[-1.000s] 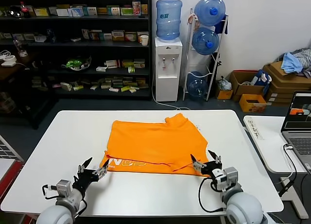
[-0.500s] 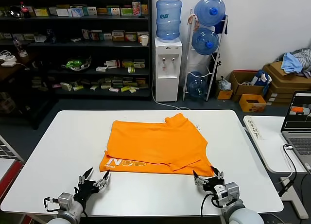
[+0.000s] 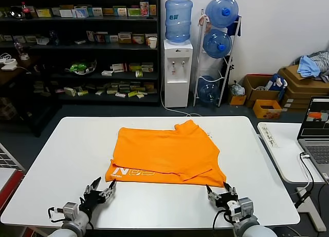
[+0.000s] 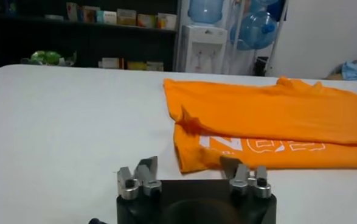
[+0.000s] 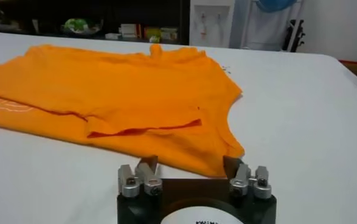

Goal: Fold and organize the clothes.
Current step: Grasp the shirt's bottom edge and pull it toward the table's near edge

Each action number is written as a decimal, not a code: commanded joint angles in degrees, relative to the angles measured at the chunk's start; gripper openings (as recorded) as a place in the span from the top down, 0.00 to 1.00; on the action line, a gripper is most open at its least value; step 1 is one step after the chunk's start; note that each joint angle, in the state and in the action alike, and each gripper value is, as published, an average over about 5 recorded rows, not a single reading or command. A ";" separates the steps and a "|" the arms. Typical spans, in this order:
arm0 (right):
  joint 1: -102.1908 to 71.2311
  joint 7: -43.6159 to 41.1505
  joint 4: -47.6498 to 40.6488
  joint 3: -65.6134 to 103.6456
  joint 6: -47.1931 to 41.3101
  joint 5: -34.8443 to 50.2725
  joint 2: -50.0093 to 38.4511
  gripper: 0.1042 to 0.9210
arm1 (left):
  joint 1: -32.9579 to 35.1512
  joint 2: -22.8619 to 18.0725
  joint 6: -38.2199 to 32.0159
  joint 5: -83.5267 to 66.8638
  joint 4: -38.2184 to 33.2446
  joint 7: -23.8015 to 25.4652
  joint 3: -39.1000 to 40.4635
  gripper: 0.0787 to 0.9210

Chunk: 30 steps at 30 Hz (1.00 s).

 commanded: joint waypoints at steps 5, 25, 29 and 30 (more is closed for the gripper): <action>-0.50 0.75 0.11 0.09 0.17 0.12 0.08 0.60 | -0.27 -0.33 -0.26 -0.34 0.24 0.69 0.20 0.52; -8.91 4.81 10.19 2.37 -1.58 5.10 -4.25 0.98 | 9.42 7.28 2.58 -9.64 -11.23 -2.98 -0.91 0.99; -15.07 6.49 14.59 4.62 -2.05 6.77 -5.86 0.98 | 13.73 10.38 3.37 -11.41 -14.84 -3.55 -2.62 0.99; -16.60 6.79 15.56 5.24 -2.08 6.94 -6.30 0.98 | 14.71 11.19 3.51 -11.66 -15.53 -3.61 -3.13 0.99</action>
